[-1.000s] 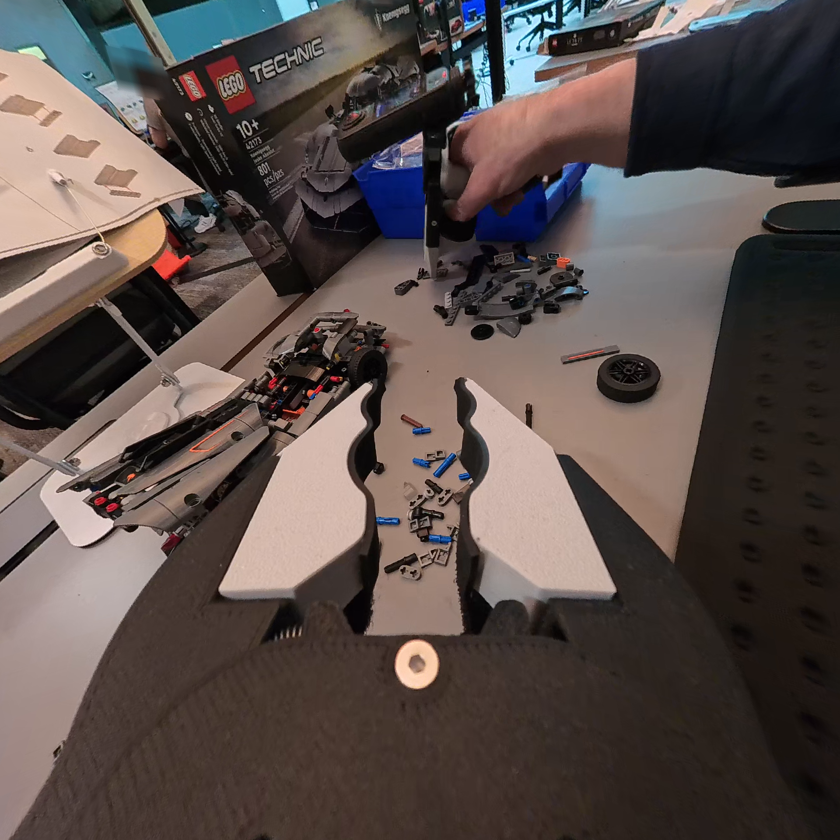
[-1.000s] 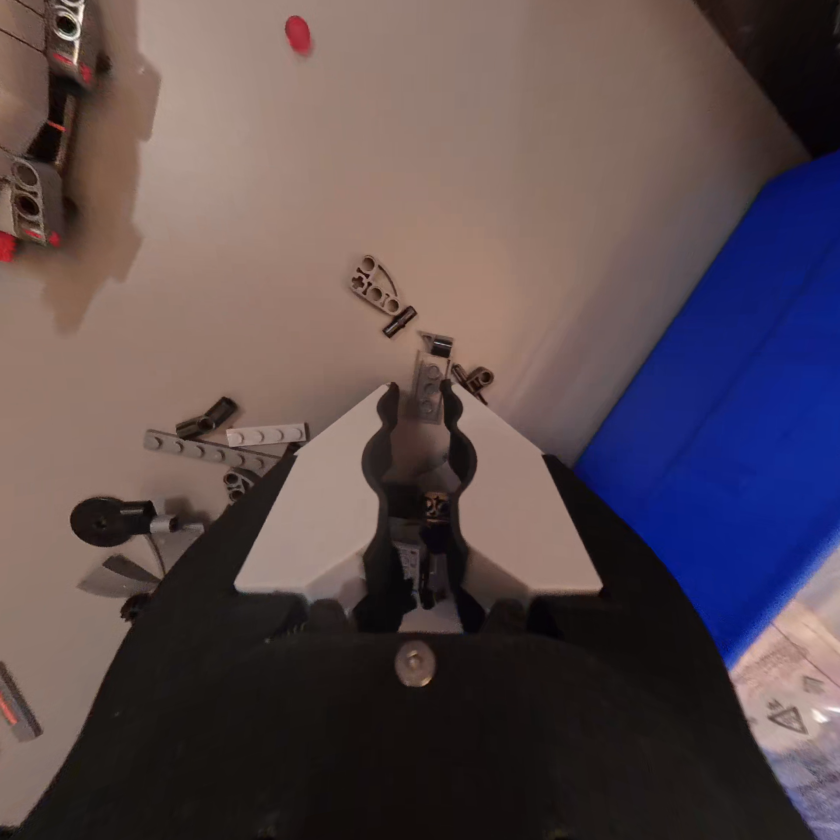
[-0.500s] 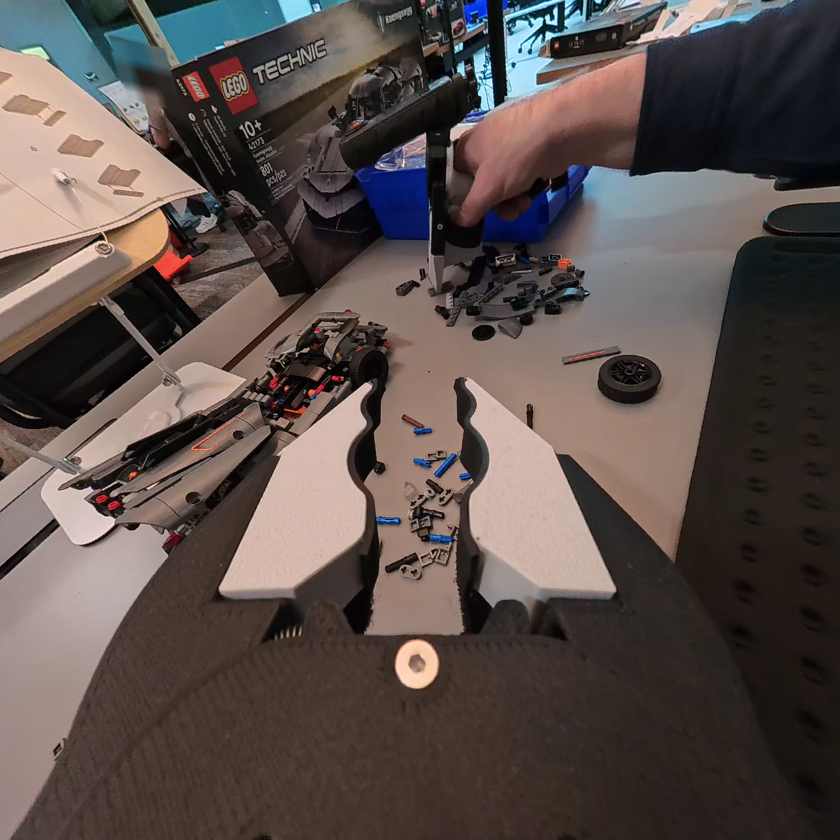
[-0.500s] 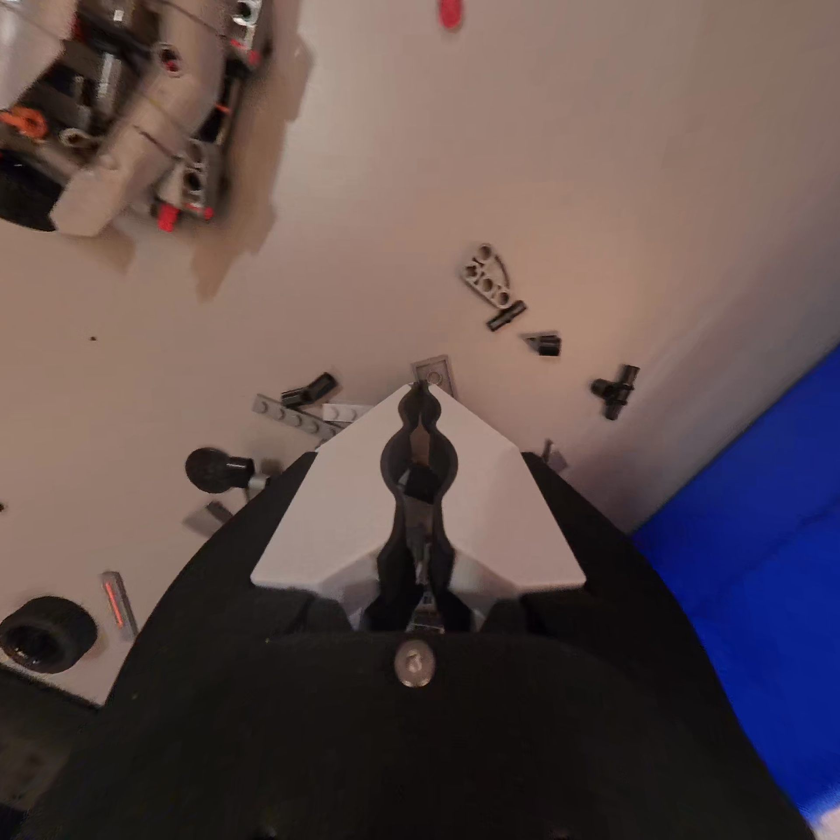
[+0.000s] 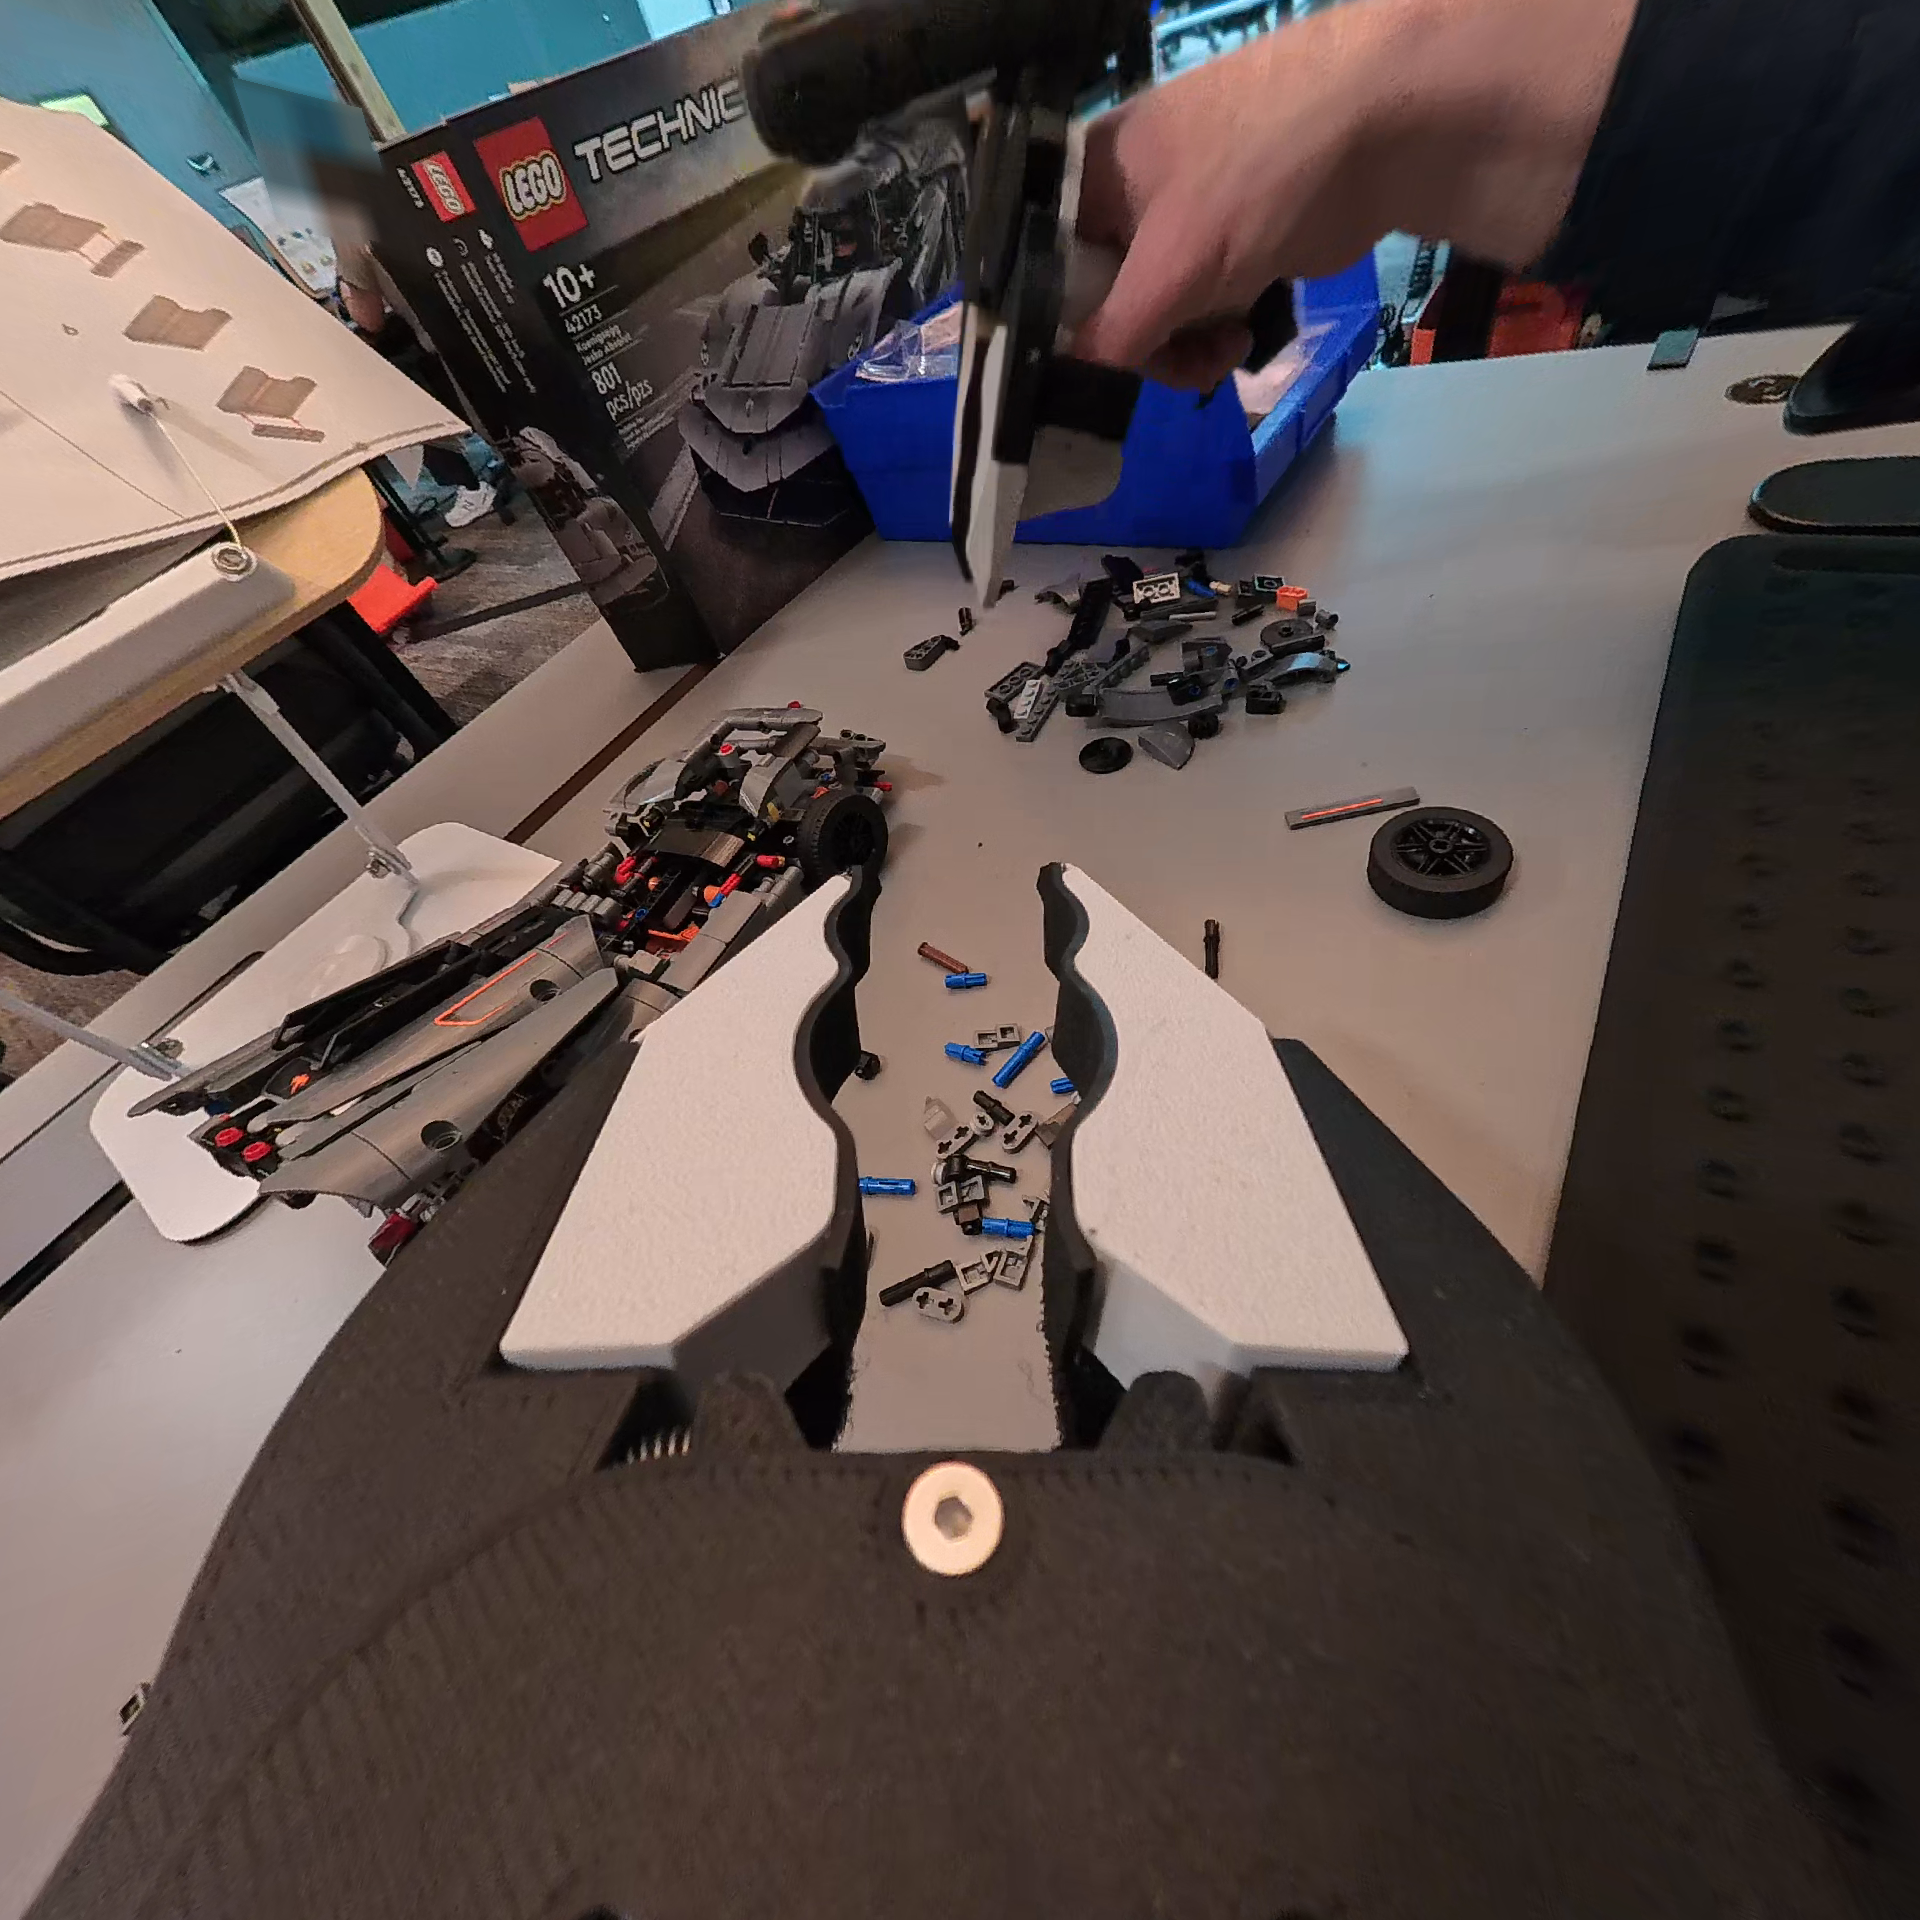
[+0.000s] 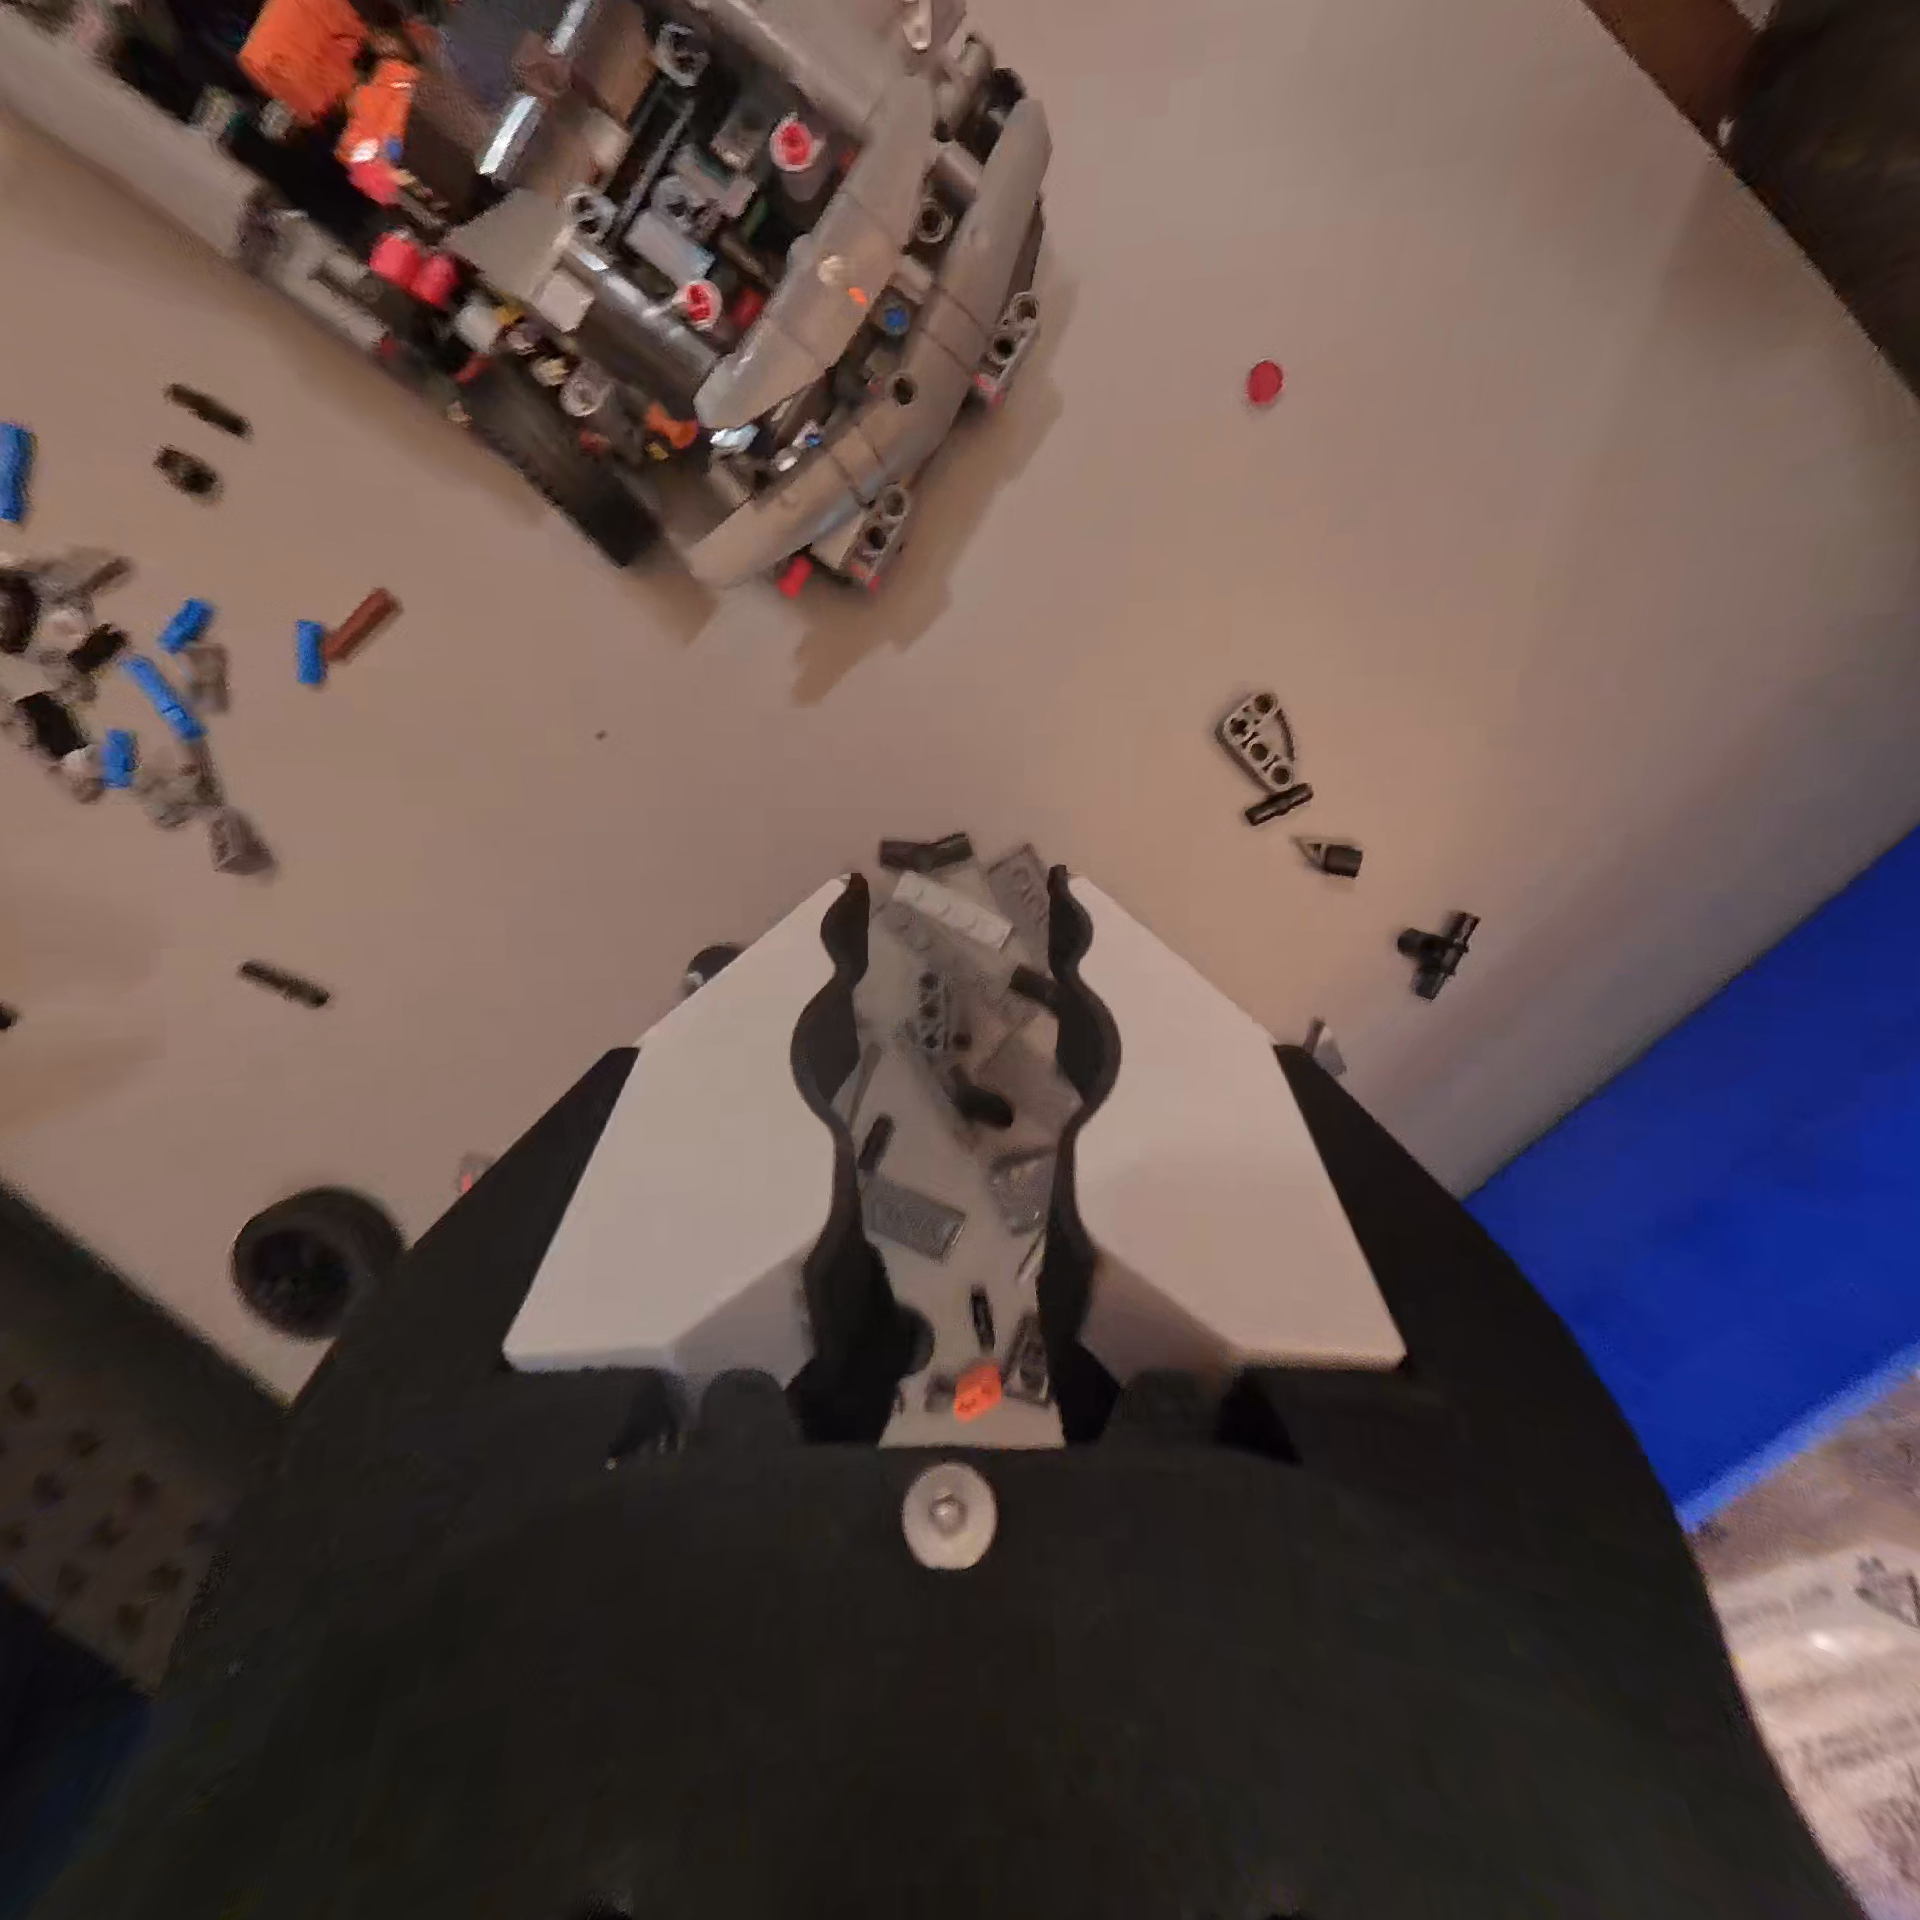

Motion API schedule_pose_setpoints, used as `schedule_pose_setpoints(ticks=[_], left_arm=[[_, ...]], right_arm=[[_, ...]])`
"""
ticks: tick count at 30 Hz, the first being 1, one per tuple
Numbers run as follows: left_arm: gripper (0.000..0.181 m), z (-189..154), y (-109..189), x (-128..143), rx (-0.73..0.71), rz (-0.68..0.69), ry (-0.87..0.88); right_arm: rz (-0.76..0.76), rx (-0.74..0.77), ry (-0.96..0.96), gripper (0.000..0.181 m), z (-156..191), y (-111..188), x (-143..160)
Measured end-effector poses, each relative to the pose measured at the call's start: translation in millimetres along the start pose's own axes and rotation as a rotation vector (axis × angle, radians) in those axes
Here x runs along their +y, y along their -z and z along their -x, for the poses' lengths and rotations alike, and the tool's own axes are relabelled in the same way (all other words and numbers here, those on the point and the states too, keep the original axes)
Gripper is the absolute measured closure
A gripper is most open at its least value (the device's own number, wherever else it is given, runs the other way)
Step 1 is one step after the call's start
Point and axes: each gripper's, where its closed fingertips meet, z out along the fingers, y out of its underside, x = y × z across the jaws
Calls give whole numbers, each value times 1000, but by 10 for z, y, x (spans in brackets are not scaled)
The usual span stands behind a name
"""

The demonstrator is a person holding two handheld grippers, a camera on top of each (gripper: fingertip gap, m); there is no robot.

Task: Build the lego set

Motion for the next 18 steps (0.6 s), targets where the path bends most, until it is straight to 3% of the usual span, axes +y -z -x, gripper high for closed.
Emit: schedule_pose_setpoints(ticks=[5,11,18], left_arm=[[151,-7,2,-8,0,0,-6],[150,-17,-4,-13,0,1,-10],[151,26,9,1,-18,0,-5]], right_arm=[[108,7,188,157,134,173,406],[283,55,454,156,198,-27,1013],[331,61,460,158,119,-193,1165]])
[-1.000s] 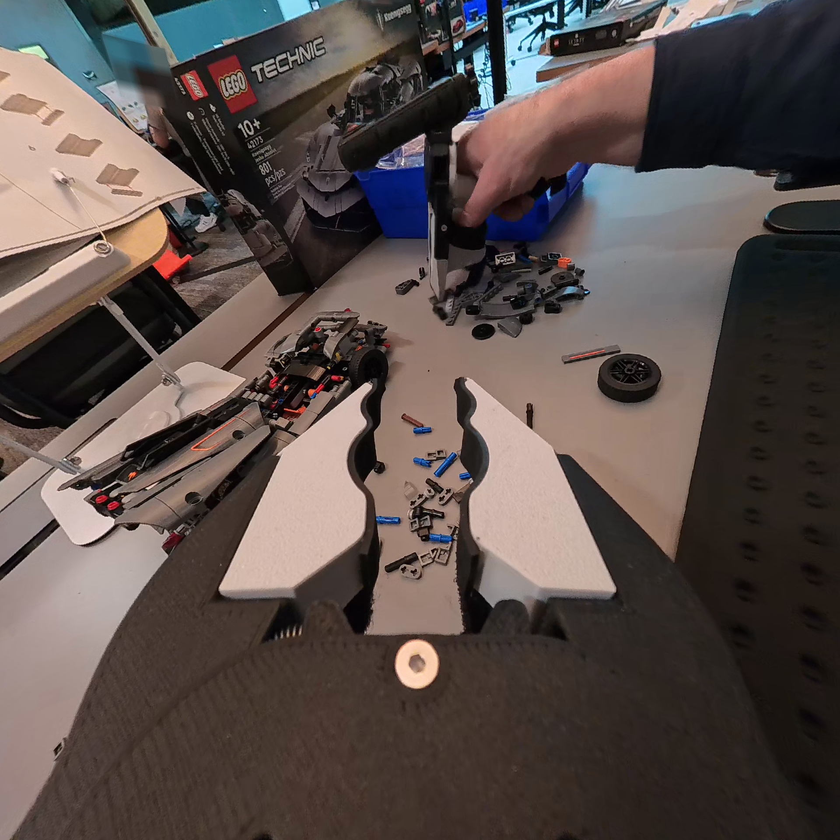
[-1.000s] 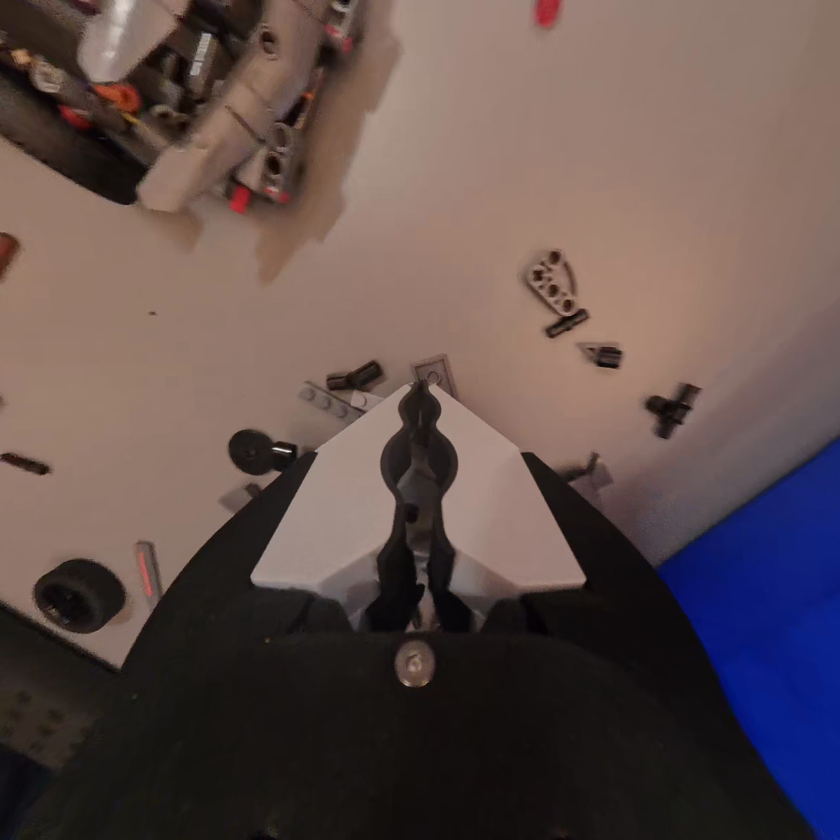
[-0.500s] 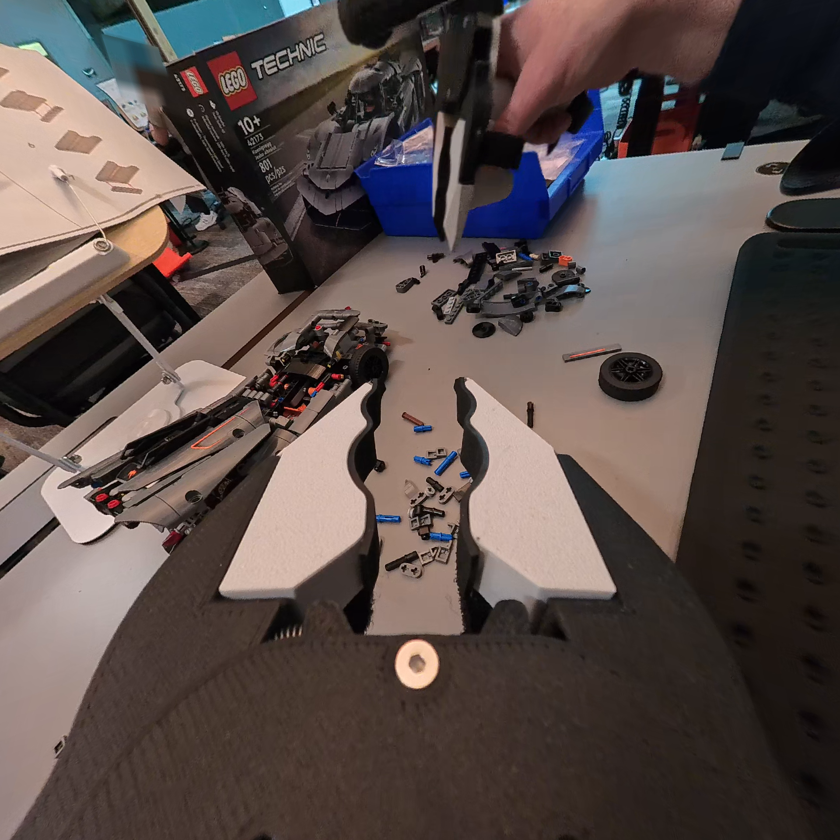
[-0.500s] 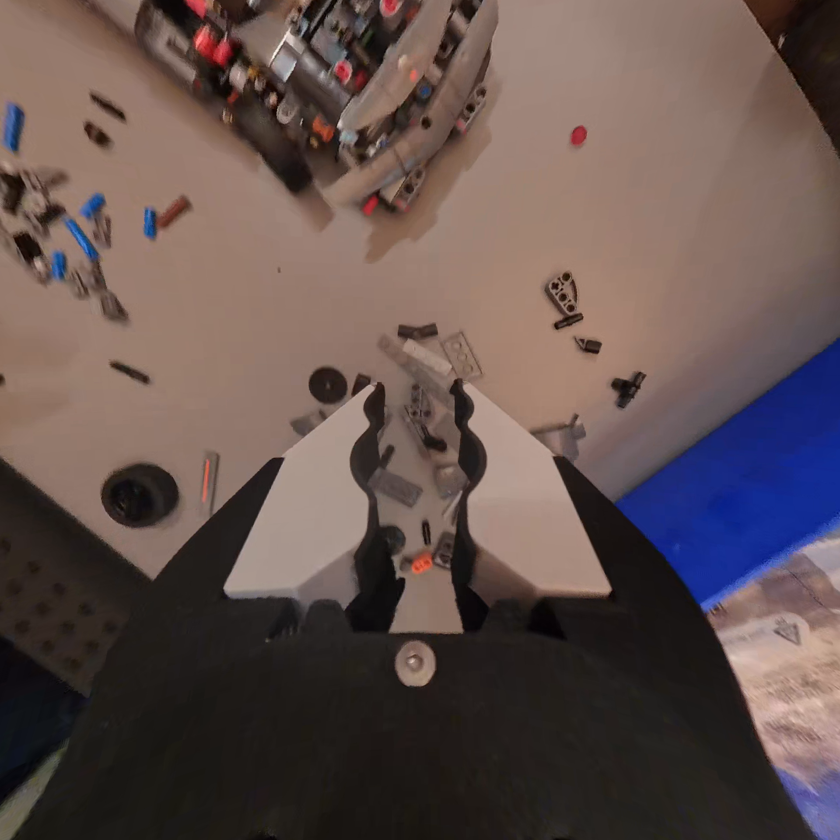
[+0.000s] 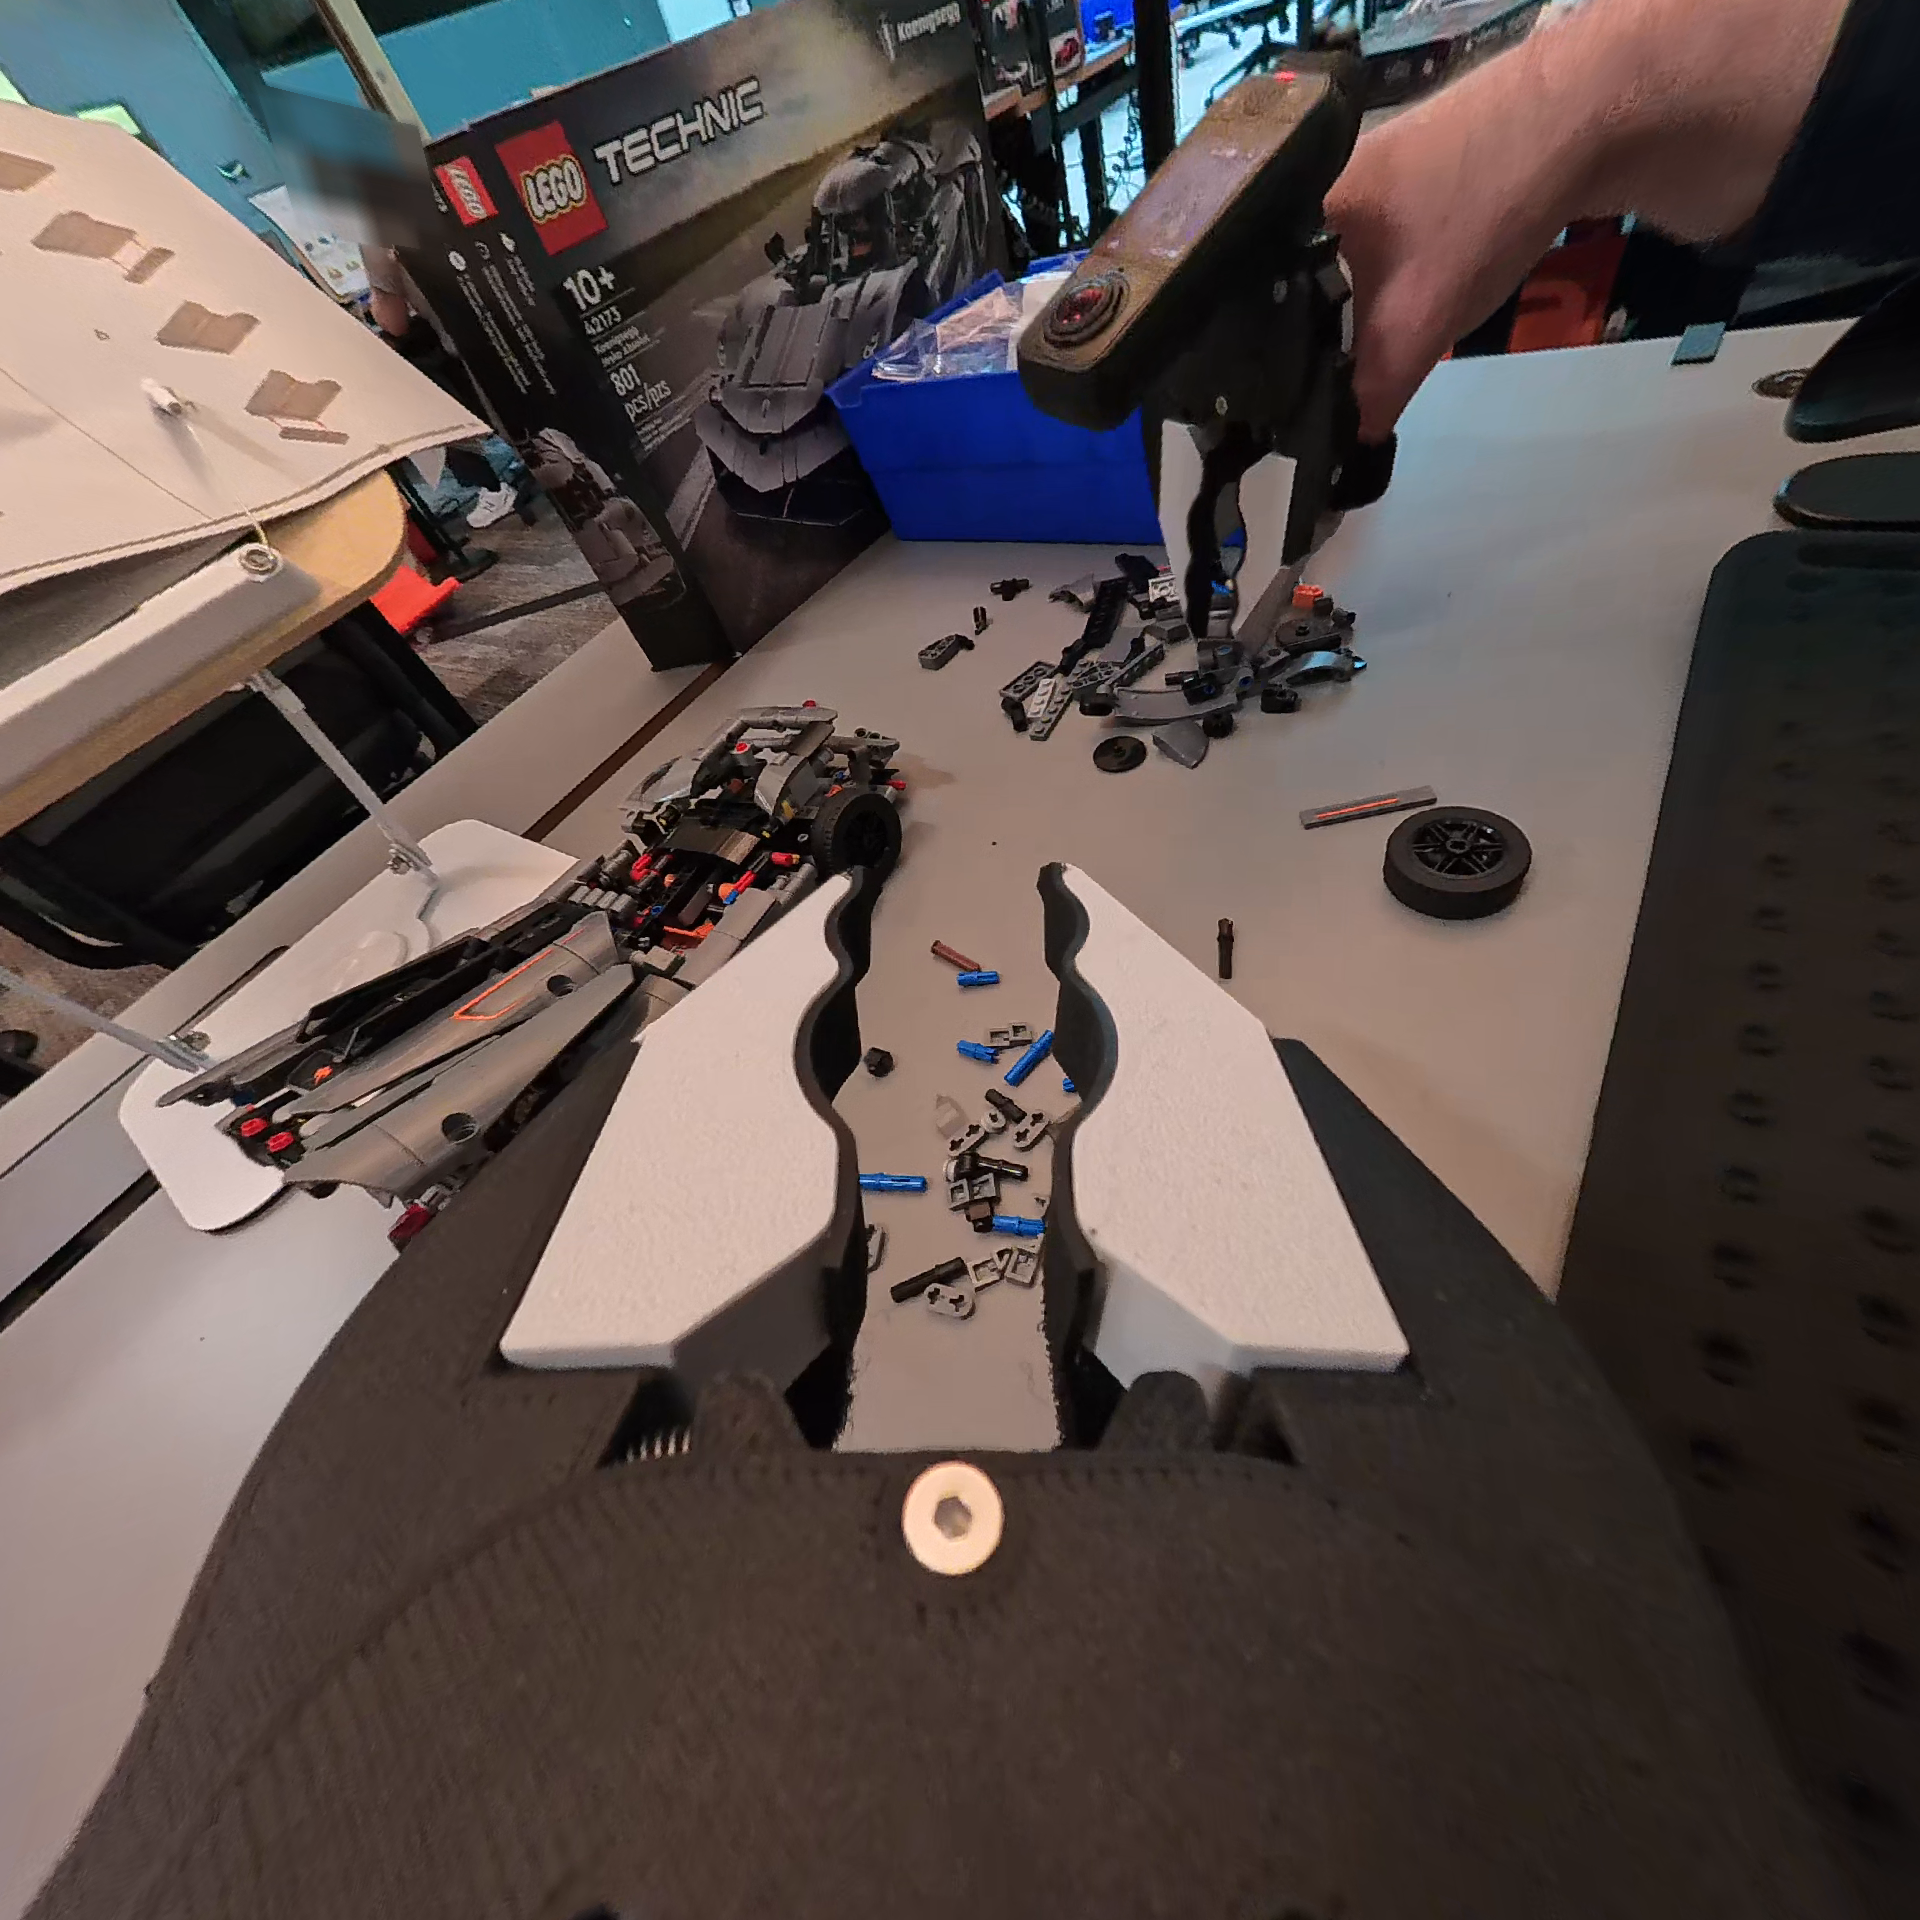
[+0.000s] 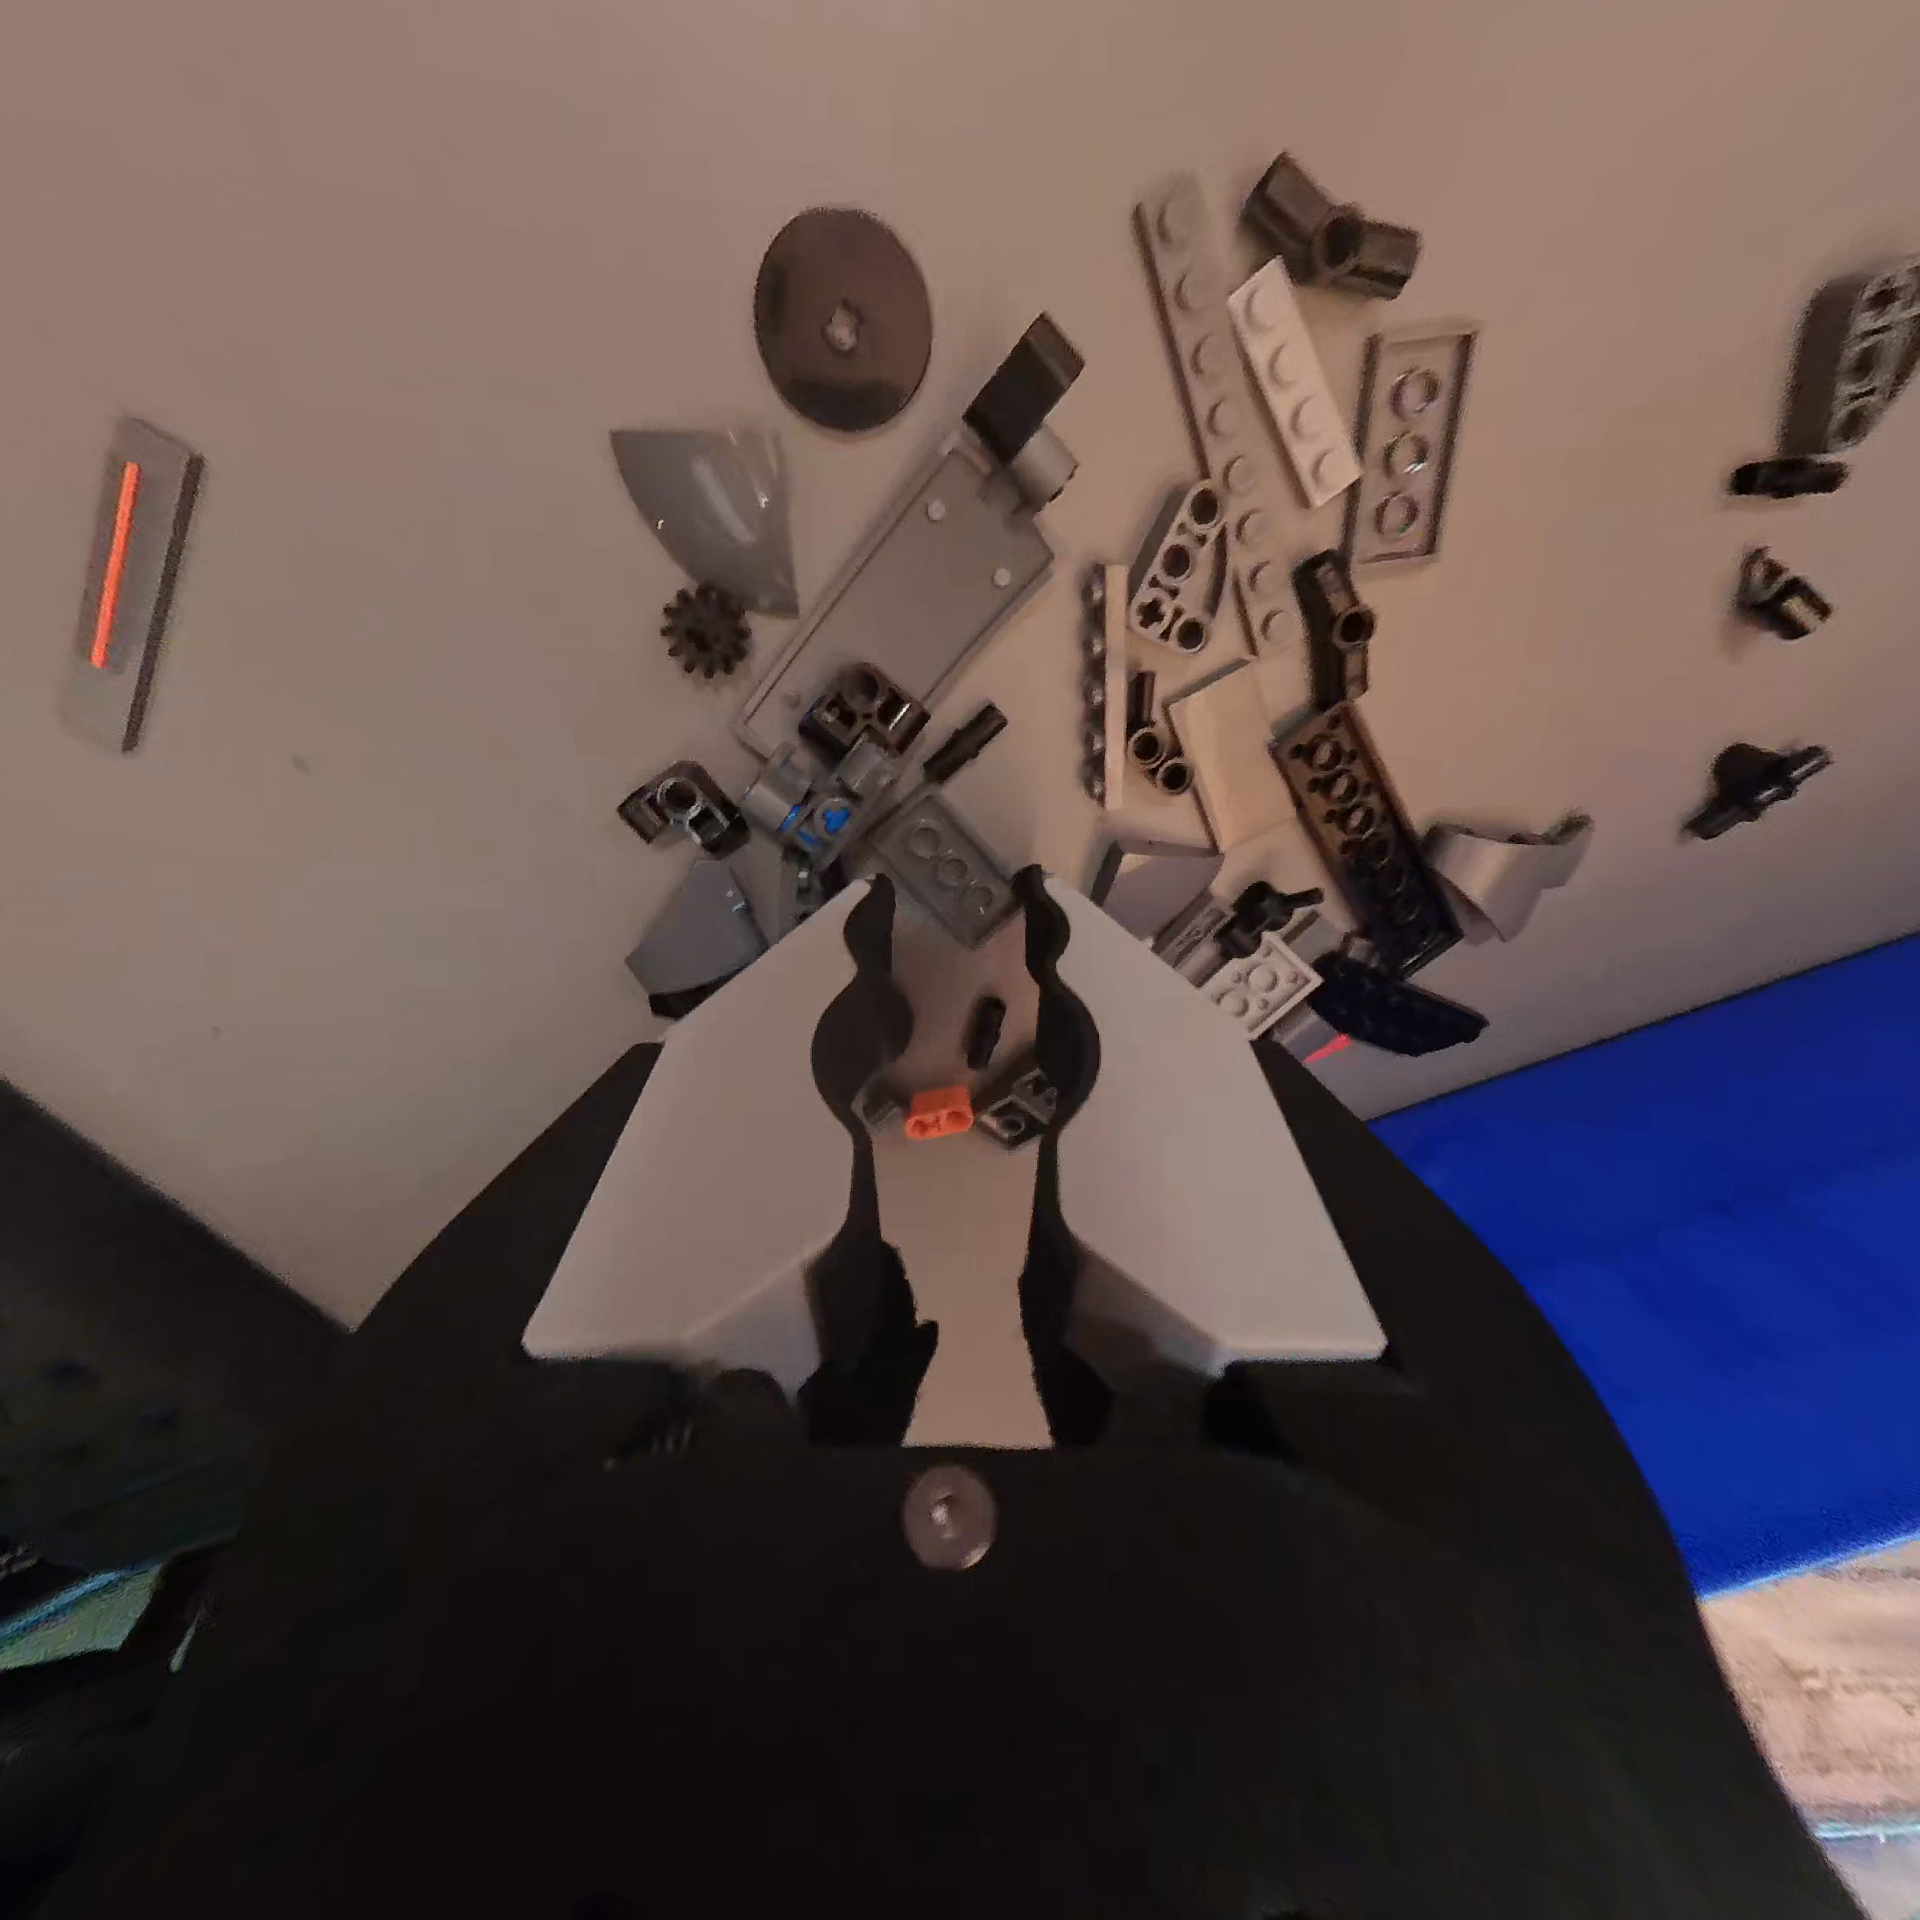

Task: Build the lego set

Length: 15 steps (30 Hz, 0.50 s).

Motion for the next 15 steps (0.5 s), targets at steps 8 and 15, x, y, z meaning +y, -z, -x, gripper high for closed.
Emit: schedule_pose_setpoints(ticks=[8,15], left_arm=[[152,101,50,-22,-44,-18,25],[154,191,118,-65,-57,-65,91]], right_arm=[[-50,-20,34,180,64,-18,-102],[-110,-82,32,180,149,12,-187]])
